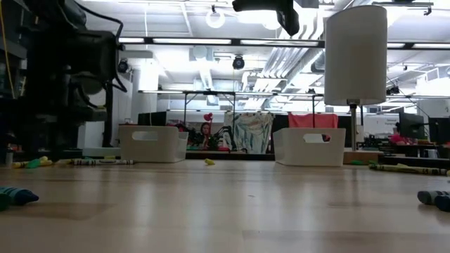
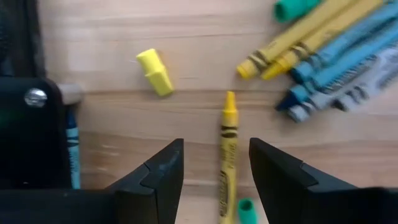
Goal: Sort crayons
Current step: Put the yellow crayon into the gray bin
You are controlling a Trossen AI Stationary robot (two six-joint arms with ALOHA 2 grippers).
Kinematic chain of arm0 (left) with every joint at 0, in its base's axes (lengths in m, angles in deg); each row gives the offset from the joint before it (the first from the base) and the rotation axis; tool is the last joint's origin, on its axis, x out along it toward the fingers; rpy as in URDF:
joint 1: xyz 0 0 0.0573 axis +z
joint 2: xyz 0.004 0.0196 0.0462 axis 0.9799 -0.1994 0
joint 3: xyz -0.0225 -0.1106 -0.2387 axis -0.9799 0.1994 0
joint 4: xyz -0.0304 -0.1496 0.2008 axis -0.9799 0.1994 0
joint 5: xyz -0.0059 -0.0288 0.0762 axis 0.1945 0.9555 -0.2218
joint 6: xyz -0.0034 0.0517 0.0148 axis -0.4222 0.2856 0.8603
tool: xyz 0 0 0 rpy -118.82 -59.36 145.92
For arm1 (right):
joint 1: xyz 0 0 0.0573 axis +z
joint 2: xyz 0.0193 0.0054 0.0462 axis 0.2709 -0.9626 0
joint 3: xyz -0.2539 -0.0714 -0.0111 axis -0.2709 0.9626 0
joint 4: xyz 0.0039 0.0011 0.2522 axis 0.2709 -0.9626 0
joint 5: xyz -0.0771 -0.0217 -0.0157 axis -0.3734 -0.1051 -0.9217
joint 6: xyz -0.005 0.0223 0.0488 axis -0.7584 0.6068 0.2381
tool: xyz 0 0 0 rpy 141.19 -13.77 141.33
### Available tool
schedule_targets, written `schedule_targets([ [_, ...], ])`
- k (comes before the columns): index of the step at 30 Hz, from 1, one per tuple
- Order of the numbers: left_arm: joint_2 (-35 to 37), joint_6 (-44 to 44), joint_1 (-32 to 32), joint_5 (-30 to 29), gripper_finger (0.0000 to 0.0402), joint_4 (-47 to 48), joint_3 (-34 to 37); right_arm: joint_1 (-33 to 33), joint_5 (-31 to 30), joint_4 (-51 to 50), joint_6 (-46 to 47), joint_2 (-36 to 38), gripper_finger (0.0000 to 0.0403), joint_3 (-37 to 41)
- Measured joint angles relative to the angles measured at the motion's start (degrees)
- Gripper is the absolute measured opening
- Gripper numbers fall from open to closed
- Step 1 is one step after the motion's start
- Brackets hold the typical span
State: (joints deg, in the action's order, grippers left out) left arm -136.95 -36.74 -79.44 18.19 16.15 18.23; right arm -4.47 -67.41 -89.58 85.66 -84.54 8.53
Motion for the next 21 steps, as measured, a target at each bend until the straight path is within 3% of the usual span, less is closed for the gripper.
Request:
schedule_targets([
  [13, 0.20, 2.70, 0.61, 1.83, 0.0155, -5.66, 3.41, 0.00, -0.01, -0.25, -0.22, 0.00, 0.0000, 0.00],
  [16, 0.20, 4.87, 0.61, 2.09, 0.0114, -6.08, 3.45, 0.00, -0.02, -0.25, -0.22, 0.02, 0.0000, 0.01],
  [21, 0.17, 7.46, 0.61, 2.73, 0.0012, -6.61, 3.43, 0.00, -0.04, -0.26, -0.22, 0.02, 0.0000, 0.02],
])
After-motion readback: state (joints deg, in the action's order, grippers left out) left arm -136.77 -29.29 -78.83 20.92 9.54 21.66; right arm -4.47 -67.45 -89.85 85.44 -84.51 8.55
